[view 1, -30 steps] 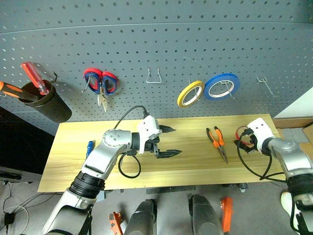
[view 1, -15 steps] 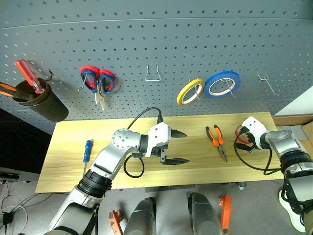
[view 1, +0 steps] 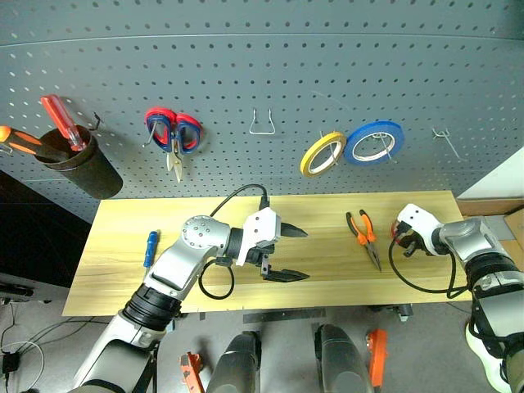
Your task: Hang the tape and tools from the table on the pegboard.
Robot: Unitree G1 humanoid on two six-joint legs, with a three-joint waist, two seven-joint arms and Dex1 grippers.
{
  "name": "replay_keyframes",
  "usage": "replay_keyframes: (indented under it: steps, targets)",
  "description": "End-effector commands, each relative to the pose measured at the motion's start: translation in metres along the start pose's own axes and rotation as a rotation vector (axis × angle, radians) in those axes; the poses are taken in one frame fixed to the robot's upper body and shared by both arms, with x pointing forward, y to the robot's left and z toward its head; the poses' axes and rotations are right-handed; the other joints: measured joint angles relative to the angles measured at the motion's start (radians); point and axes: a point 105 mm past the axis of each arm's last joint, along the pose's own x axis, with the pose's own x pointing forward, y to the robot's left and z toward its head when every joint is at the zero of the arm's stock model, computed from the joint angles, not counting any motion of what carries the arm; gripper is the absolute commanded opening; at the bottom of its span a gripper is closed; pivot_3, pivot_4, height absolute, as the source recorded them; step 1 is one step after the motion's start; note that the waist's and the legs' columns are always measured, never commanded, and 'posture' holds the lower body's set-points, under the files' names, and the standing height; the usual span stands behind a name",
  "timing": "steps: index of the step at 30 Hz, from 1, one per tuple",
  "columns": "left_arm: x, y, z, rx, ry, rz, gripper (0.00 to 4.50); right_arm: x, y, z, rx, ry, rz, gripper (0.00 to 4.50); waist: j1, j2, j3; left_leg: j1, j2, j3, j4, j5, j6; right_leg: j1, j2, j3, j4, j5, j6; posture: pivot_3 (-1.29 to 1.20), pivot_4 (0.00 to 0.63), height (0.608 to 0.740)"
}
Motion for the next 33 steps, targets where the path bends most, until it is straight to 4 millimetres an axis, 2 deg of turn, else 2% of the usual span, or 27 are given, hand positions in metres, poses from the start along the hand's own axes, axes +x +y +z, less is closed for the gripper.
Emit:
replay_keyframes:
  steps: [1,4,6,9,13,15,19,21,24,26,33]
  targets:
    - [-0.008,0.003,0.007,0.027,-0.032,0.033,4.44,0.002,0.003,-0.033,0.039,0.058,-0.038,0.02,0.0,-0.003,-0.002,0.0,0.0,0.0,0.0,0.0,0.0,0.0,0.0,0.0,0.0,0.0,0.0,-0.14,0.287,0.74]
    - [-0.011,0.004,0.01,0.008,-0.052,0.053,4.44,-0.012,-0.009,-0.024,0.001,-0.034,-0.118,0.02,0.002,-0.002,-0.002,0.0,0.0,0.0,0.0,0.0,0.0,-0.001,0.0,0.0,0.0,0.0,0.0,-0.15,0.284,0.74]
    - [-0.012,0.004,0.013,0.002,-0.065,0.059,4.44,-0.03,-0.014,-0.016,-0.034,-0.104,-0.193,0.02,0.004,-0.001,-0.002,-0.003,0.0,0.0,-0.001,0.0,0.0,-0.004,0.0,0.0,0.0,0.0,0.0,-0.15,0.281,0.74]
    - [-0.009,0.001,0.019,0.015,-0.084,0.061,4.44,-0.077,-0.01,-0.009,-0.05,-0.208,-0.342,0.02,0.0,0.002,-0.002,-0.018,-0.001,0.003,0.002,0.0,0.0,-0.022,-0.001,0.002,0.009,0.0,0.0,-0.16,0.28,0.74]
    - [-0.003,0.002,0.035,0.051,-0.156,0.071,4.44,-0.126,0.02,0.002,-0.064,-0.336,-0.517,0.02,-0.005,0.003,-0.002,-0.02,-0.001,0.009,0.002,0.0,0.0,-0.029,-0.004,0.003,0.015,0.0,0.0,-0.2,0.289,0.74]
    - [-0.002,0.005,0.041,0.073,-0.184,0.082,4.44,-0.14,0.031,0.009,-0.079,-0.384,-0.579,0.02,-0.009,0.002,-0.001,-0.017,0.0,0.01,0.002,0.0,0.0,-0.028,-0.002,0.003,0.015,0.001,-0.001,-0.22,0.293,0.74]
    - [0.004,0.019,0.067,0.165,-0.292,0.168,4.44,-0.18,0.057,0.054,-0.202,-0.611,-0.776,0.02,-0.011,0.002,-0.001,-0.012,0.0,0.012,0.002,0.001,0.001,-0.026,-0.001,0.003,0.017,0.004,-0.003,-0.24,0.3,0.74]
    - [0.004,0.025,0.073,0.193,-0.317,0.205,4.44,-0.188,0.056,0.071,-0.223,-0.678,-0.808,0.02,-0.014,0.002,-0.001,-0.012,0.0,0.012,0.002,0.002,0.001,-0.026,-0.001,0.005,0.016,0.006,-0.002,-0.25,0.302,0.74]
    - [0.003,0.042,0.085,0.242,-0.358,0.308,4.44,-0.203,0.041,0.099,-0.237,-0.8,-0.857,0.02,-0.022,0.002,-0.001,-0.01,0.0,0.014,0.003,0.003,0.002,-0.023,-0.001,0.005,0.012,0.011,-0.001,-0.25,0.299,0.74]
    - [0.004,0.046,0.087,0.245,-0.368,0.332,4.44,-0.204,0.029,0.108,-0.21,-0.846,-0.861,0.02,-0.024,0.001,-0.001,-0.01,0.0,0.015,0.003,0.004,0.003,-0.023,-0.001,0.004,0.012,0.011,-0.001,-0.24,0.298,0.74]
    - [0.008,0.046,0.087,0.242,-0.371,0.344,4.44,-0.175,-0.006,0.114,-0.086,-0.866,-0.771,0.02,-0.032,0.002,-0.001,-0.013,0.0,0.017,0.001,0.004,0.003,-0.024,-0.002,0.003,0.008,0.011,-0.002,-0.23,0.294,0.74]
